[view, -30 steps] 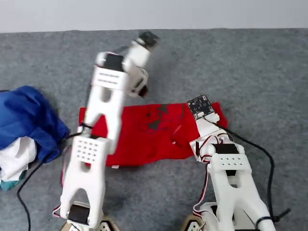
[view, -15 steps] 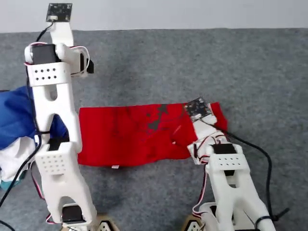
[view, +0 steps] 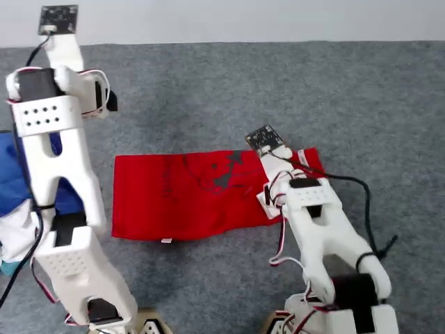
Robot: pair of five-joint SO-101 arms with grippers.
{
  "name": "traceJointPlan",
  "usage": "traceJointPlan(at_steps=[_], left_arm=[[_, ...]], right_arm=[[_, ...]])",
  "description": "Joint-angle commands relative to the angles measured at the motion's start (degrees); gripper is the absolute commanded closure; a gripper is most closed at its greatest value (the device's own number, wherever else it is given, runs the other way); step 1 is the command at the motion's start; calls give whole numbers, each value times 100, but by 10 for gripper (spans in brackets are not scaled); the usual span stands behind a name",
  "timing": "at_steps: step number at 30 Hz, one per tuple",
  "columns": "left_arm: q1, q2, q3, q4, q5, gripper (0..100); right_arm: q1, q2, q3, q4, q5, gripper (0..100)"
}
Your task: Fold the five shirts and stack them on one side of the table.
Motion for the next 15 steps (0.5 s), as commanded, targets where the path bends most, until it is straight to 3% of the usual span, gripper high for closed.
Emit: traceJointPlan(at_steps=[1, 10, 15], left_arm=[[-114, -448, 189, 132, 53, 794], [-281, -607, 505, 132, 53, 794], [-264, -607, 497, 132, 53, 794]], right_arm=[[127, -66, -387, 40, -26, 989], [778, -892, -396, 242, -18, 989], [734, -936, -431, 198, -18, 989]])
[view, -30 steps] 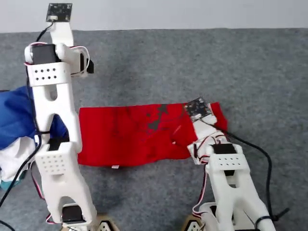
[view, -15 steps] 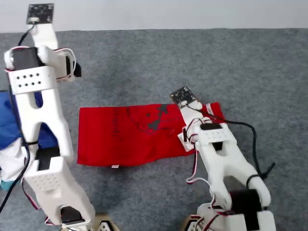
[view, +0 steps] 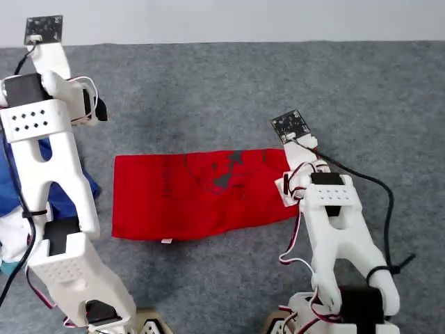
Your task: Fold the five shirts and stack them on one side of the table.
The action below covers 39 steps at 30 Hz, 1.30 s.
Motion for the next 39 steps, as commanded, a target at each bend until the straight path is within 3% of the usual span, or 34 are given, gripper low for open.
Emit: traceJointPlan(at_steps=[1, 6, 15, 25, 32, 39], left_arm=[[-9, -369, -13, 132, 53, 794], [0, -360, -13, 132, 53, 794], [0, -343, -13, 132, 53, 794], [0, -325, -13, 123, 44, 794], [0, -334, -13, 123, 44, 794], [-9, -369, -40, 123, 62, 794]], right_arm=[[-40, -251, -360, 13, -18, 989], [-154, 347, -738, 4, -18, 989], [875, 1613, -1327, 66, 79, 989], [1015, 1218, -1345, 743, 308, 989], [347, -462, -1345, 1121, 273, 989], [-980, -523, -1319, 1420, -88, 989]])
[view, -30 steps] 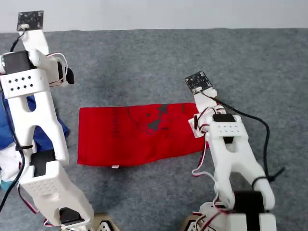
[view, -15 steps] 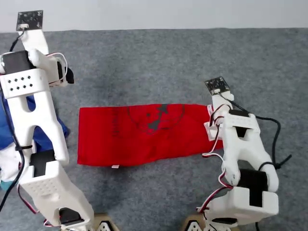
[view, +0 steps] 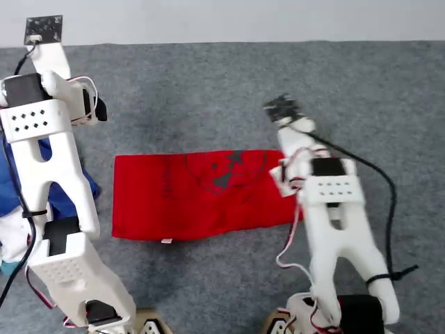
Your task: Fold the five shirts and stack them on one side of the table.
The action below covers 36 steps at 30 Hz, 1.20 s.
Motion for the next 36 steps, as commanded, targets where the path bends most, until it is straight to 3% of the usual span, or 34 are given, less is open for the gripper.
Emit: traceJointPlan(at_steps=[1, 7, 18, 25, 33, 36], left_arm=[[-26, -378, -48, 123, 62, 794], [-308, -378, -48, 123, 88, 794], [-527, -378, -48, 141, 88, 794], [-527, -378, -40, 141, 88, 794], [-492, -378, -31, 132, 88, 794], [-492, -378, -31, 132, 88, 794]], right_arm=[[-620, -75, -264, 66, -360, 989], [-1130, 655, -255, -22, -422, 989], [-1182, 2053, -413, -840, -413, 989], [-1191, 1086, -1257, 418, -422, 989], [-1200, 347, -1143, 1736, -413, 989], [-1200, 365, -835, 1780, -422, 989]])
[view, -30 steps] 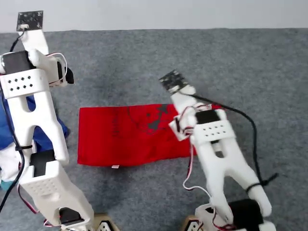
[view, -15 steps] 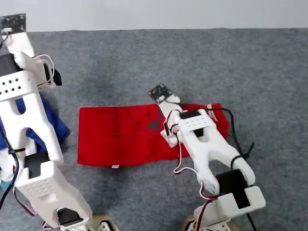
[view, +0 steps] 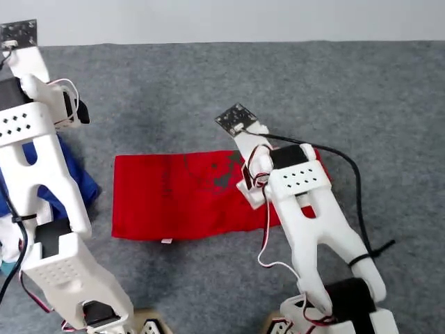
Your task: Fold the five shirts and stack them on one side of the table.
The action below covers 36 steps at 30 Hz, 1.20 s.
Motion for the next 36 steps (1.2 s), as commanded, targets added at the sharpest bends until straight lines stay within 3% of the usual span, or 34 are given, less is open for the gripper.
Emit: traceJointPlan(at_steps=[1, 7, 12, 21, 26, 31, 36], left_arm=[[9, -378, -22, 132, 62, 794], [9, -378, -13, 132, 62, 794], [9, -378, -40, 132, 62, 794], [290, -993, 127, 141, 62, 794], [818, -1459, 1613, 141, 62, 794], [879, -1793, 3178, 141, 62, 794], [756, -1749, 3873, 132, -316, 791]], right_arm=[[-75, -233, 264, -40, -62, 989], [-673, 259, 1046, -1499, -79, 989], [-655, 963, 738, -2114, -44, 989], [-602, 48, -580, -629, -44, 989], [-391, -831, -738, 119, -44, 989], [418, -1604, -730, 813, -35, 987], [1525, -2097, -730, 1314, -53, 987]])
